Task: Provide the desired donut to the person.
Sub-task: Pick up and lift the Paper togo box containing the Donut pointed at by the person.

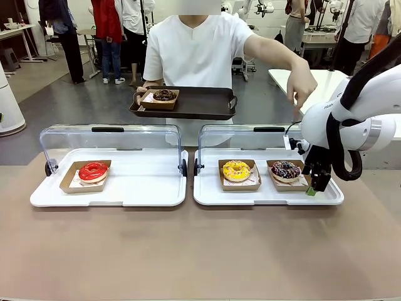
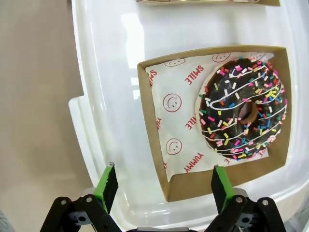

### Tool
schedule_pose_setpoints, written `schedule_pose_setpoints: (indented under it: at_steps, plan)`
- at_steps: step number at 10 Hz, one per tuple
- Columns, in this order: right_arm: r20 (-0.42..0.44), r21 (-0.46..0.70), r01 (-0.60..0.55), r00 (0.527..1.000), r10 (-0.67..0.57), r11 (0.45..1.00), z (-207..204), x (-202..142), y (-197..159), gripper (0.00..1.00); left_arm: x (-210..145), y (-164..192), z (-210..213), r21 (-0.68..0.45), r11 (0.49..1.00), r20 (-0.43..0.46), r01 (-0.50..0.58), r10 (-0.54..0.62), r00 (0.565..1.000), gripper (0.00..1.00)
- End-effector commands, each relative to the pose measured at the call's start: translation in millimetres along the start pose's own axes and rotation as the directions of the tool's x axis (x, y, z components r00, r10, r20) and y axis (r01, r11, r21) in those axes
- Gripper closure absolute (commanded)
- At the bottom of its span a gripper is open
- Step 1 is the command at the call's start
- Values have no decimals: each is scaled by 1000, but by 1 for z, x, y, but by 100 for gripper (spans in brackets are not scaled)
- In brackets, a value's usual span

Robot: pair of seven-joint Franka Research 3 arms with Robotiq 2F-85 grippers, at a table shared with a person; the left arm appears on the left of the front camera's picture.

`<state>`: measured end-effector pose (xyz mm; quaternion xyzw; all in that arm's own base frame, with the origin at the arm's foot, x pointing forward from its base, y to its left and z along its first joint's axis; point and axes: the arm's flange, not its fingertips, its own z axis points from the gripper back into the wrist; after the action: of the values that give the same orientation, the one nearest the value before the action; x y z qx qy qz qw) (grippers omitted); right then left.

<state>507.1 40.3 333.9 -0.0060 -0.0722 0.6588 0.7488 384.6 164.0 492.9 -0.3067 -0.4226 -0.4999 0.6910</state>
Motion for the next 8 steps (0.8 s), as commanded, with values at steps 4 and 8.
schedule_pose_setpoints:
  at_steps: [4, 8]
  plan:
    - [37, 23, 21, 999, -22, 1000, -11, -4, -9, 0, 0, 0, 3, -2, 1000, 9, 4, -3, 1000, 0]
    - [48, 19, 0, 999, -1, 1000, -10, -3, -7, 100, 0, 0, 3, -2, 1000, 9, 4, -3, 1000, 0]
